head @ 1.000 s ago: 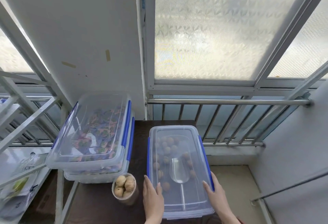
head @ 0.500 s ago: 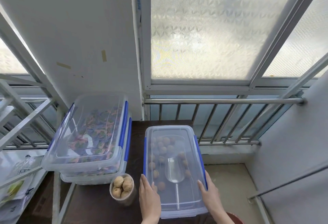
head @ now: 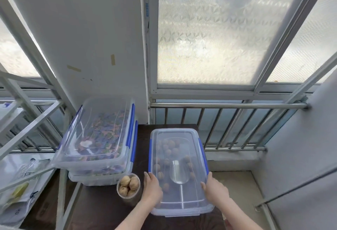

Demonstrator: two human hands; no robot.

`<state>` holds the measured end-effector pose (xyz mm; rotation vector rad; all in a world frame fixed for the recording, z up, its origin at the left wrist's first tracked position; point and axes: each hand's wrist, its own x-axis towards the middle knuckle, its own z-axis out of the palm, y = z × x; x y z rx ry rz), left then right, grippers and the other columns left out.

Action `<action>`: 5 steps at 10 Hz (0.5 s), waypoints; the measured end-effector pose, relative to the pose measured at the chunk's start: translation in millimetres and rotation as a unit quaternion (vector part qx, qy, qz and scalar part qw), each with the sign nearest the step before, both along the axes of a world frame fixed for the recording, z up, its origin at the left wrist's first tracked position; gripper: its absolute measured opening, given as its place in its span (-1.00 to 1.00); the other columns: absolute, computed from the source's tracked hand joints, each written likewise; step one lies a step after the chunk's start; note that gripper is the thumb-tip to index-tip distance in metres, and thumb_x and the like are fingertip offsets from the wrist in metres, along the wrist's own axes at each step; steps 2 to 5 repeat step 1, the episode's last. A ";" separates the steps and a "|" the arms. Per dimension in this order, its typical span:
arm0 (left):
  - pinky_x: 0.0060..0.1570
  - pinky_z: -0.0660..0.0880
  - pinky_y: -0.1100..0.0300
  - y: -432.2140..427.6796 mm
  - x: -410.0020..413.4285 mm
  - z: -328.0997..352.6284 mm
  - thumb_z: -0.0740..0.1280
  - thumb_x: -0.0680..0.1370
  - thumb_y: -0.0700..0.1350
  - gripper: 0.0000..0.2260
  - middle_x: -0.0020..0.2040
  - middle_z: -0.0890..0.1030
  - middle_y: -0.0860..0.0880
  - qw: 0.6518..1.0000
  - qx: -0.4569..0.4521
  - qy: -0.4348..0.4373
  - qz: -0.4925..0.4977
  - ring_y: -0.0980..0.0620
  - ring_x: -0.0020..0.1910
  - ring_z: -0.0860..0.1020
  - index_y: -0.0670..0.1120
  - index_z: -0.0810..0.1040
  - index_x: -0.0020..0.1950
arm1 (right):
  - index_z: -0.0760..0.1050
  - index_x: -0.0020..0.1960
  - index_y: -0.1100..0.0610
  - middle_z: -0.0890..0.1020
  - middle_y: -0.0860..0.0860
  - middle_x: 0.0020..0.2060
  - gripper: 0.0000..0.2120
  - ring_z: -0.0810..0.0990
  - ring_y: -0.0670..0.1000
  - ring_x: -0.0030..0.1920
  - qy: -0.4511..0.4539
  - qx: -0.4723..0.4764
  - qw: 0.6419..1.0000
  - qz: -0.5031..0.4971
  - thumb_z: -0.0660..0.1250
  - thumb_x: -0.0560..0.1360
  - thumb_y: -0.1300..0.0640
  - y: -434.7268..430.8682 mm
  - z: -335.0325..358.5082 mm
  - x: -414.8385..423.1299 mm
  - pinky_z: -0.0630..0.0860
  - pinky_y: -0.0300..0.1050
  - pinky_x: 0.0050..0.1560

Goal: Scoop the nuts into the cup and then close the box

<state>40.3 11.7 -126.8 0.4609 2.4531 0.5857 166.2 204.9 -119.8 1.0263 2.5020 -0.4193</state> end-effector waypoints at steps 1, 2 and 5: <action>0.41 0.26 0.16 -21.8 -13.1 69.3 0.31 0.54 -0.14 -0.52 0.49 0.31 -0.13 0.994 0.033 -0.023 -0.097 -0.06 0.46 0.31 -0.12 0.35 0.46 | 0.39 0.36 0.11 0.54 0.06 0.26 -0.54 0.54 0.12 0.24 -0.032 0.070 0.989 0.126 0.12 0.60 -0.15 8.3 59.9 -14.2 0.47 -0.01 0.14; 0.41 0.26 0.16 -21.8 -13.1 69.3 0.31 0.54 -0.14 -0.52 0.49 0.31 -0.13 0.994 0.033 -0.023 -0.097 -0.06 0.46 0.31 -0.12 0.35 0.46 | 0.39 0.36 0.11 0.54 0.06 0.26 -0.54 0.54 0.12 0.24 -0.032 0.070 0.989 0.126 0.12 0.60 -0.15 8.3 59.9 -14.2 0.47 -0.01 0.14; 0.41 0.26 0.16 -21.8 -13.1 69.3 0.31 0.54 -0.14 -0.52 0.49 0.31 -0.13 0.994 0.033 -0.023 -0.097 -0.06 0.46 0.31 -0.12 0.35 0.46 | 0.39 0.36 0.11 0.54 0.06 0.26 -0.54 0.54 0.12 0.24 -0.032 0.070 0.989 0.126 0.12 0.60 -0.15 8.3 59.9 -14.2 0.47 -0.01 0.14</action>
